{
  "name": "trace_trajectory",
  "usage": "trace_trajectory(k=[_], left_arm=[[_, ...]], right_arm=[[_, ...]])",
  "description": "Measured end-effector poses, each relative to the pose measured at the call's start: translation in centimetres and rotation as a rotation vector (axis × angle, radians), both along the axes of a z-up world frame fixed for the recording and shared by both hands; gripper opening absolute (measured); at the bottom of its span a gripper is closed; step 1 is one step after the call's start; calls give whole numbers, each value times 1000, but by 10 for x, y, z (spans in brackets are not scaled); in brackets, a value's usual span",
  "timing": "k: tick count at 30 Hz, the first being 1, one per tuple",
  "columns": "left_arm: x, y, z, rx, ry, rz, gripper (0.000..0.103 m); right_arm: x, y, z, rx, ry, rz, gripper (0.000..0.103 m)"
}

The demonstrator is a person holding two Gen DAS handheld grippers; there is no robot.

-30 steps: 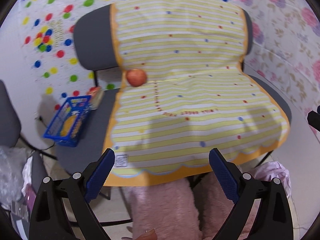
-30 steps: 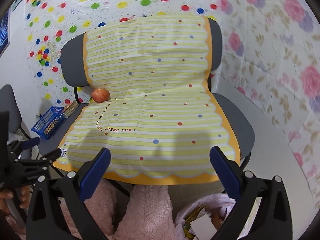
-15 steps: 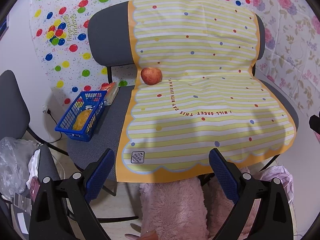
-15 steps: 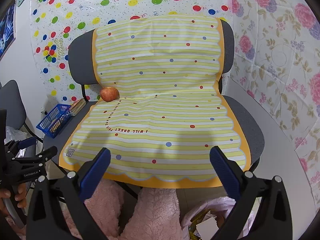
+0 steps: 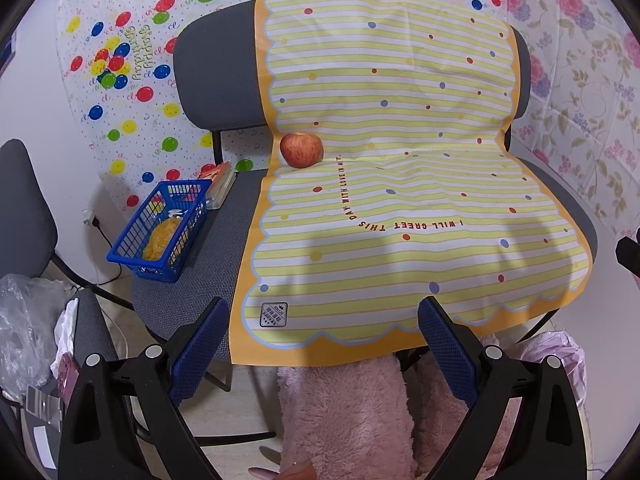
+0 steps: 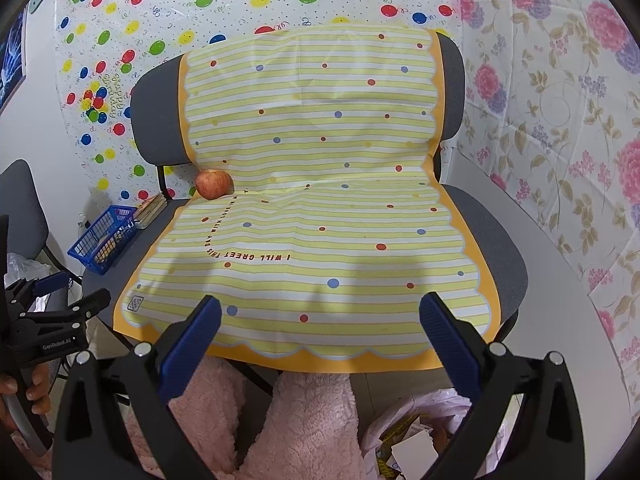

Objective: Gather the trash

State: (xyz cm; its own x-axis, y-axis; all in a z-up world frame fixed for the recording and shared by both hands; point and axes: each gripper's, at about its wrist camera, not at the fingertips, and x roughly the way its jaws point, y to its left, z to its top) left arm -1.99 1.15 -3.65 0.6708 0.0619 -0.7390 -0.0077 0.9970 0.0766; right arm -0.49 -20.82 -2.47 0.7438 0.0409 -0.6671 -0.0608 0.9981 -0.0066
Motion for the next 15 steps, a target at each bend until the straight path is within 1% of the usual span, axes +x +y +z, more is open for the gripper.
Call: trace_trajectory(k=[15], left_arm=[[2,0,-1,4,7,-1,94]], right_arm=[[1,0,-4,1,7,0,97]])
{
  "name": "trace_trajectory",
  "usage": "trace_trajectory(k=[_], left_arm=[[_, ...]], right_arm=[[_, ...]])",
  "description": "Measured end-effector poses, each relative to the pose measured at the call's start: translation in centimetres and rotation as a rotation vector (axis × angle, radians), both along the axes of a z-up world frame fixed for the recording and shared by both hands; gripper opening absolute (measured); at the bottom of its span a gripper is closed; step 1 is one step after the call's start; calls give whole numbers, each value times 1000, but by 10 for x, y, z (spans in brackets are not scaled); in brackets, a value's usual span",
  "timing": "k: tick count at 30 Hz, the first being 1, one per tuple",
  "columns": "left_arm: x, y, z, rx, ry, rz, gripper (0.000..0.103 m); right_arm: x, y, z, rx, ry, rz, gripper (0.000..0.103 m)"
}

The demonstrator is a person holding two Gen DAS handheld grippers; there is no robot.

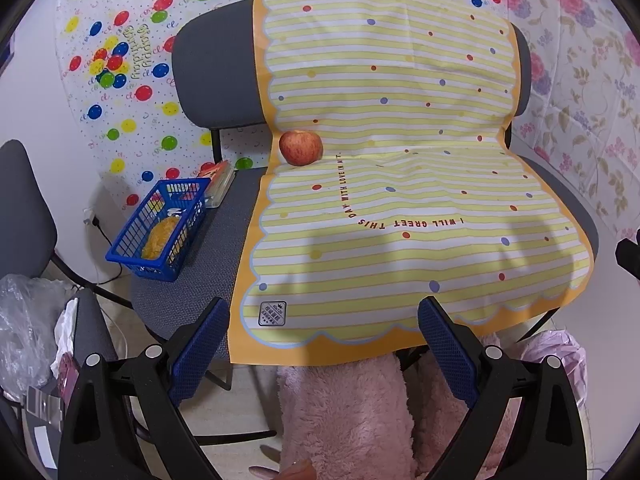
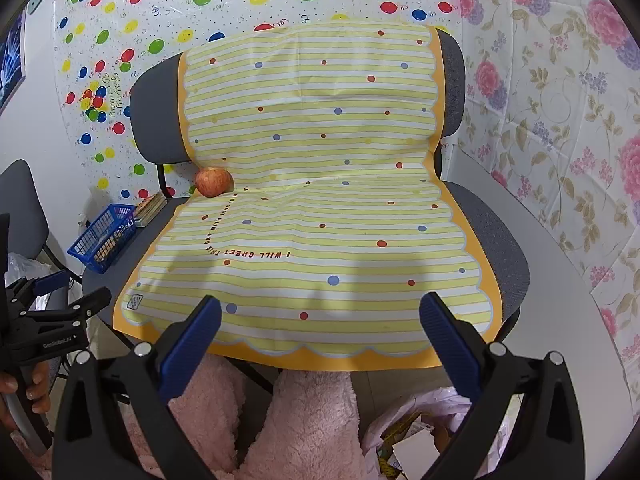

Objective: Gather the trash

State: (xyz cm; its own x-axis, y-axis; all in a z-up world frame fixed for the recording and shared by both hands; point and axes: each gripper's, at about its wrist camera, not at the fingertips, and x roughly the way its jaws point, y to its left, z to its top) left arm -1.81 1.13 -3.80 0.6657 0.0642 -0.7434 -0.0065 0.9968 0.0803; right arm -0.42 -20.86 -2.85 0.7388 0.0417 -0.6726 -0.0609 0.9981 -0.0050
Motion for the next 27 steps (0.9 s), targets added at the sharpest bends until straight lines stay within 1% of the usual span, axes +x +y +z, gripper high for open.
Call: trace_trajectory(k=[27], left_arm=[[0,-4,1,4,1,1,94]], right_arm=[[1,-3,0,0,0,-11,97]])
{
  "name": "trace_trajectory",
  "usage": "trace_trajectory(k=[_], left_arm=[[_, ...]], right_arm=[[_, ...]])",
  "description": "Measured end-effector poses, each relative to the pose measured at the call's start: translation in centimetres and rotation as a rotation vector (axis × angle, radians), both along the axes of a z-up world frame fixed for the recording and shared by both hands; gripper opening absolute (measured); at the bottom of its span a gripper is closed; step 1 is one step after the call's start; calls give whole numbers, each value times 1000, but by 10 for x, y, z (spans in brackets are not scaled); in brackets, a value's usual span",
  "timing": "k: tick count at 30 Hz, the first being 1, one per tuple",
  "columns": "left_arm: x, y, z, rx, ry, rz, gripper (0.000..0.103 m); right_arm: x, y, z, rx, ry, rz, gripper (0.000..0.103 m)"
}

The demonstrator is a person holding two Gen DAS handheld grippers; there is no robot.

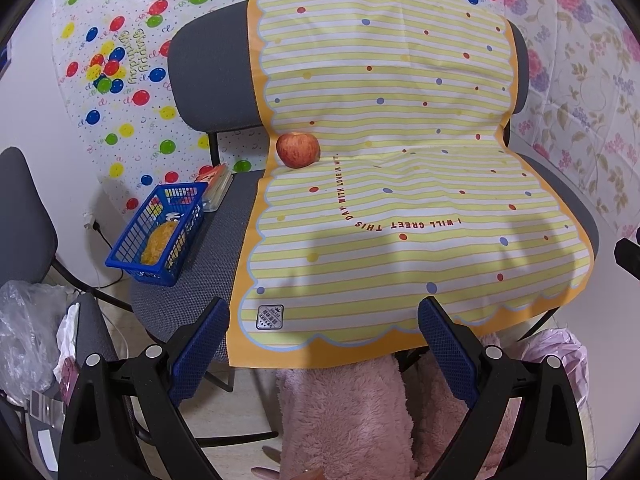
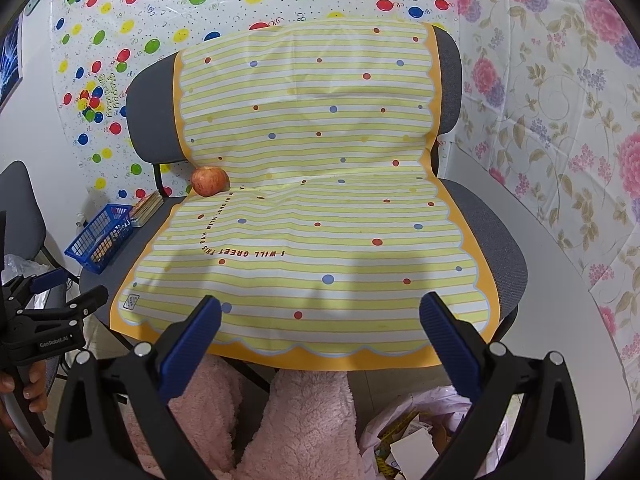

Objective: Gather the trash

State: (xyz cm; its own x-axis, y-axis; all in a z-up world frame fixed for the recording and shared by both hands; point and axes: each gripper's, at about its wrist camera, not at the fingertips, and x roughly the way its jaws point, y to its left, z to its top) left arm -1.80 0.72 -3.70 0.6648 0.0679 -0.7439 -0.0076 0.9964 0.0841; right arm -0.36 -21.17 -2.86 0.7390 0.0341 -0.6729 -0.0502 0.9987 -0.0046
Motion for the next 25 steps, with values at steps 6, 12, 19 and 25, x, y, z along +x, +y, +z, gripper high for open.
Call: trace_trajectory(k=[6,12,19,25], left_arm=[[1,1,0,1,2,-3,94],[1,0,-1,6,-1,-1,94],[5,-1,-1,6,-15,-8,94],[23,-3,-19,-22,39,-20,94]], right_arm=[[0,-2,0,3,1,-2,97],[0,-2,0,3,1,-3,97],[4,-3,-7,6,14,-11,97],[18,-6,-19,9,43,-25,97]])
